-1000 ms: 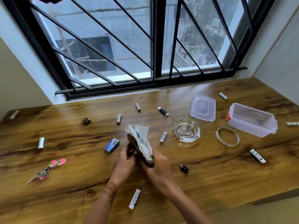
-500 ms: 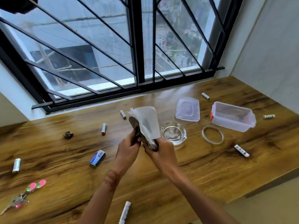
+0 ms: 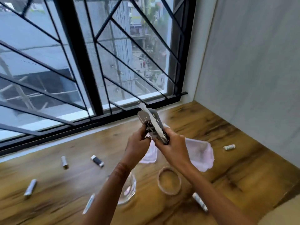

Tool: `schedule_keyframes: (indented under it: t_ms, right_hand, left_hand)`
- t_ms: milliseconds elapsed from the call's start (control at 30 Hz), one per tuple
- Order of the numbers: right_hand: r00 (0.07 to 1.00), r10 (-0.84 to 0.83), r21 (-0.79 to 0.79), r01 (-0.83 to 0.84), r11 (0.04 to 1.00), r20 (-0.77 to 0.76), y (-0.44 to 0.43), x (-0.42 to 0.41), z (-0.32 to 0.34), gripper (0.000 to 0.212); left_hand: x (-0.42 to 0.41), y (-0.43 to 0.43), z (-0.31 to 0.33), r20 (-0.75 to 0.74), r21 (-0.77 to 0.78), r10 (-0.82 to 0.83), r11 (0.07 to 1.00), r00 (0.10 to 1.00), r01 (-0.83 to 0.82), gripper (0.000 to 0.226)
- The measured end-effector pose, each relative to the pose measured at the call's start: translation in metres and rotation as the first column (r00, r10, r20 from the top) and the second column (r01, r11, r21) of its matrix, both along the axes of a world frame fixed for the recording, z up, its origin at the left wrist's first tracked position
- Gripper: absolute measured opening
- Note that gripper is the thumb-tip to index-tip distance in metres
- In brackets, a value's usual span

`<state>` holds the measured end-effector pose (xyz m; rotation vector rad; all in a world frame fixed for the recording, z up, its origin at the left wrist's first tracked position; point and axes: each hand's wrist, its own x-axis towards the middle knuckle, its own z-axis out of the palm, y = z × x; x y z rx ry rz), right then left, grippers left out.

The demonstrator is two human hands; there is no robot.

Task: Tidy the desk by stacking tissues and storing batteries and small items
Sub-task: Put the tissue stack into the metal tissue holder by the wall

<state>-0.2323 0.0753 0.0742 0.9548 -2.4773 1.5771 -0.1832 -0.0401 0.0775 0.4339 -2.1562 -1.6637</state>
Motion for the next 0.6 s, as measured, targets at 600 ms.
schedule_keyframes:
  t_ms: [600]
  right_hand:
    - [0.951,-0.253,0.106,0.237,0.966,0.176,0.091,-0.311,-0.025,0.036]
  left_hand:
    - [-0.322,0.110,-0.022,0.249,0.029,-0.214,0.976,0.945,0.214,0.047]
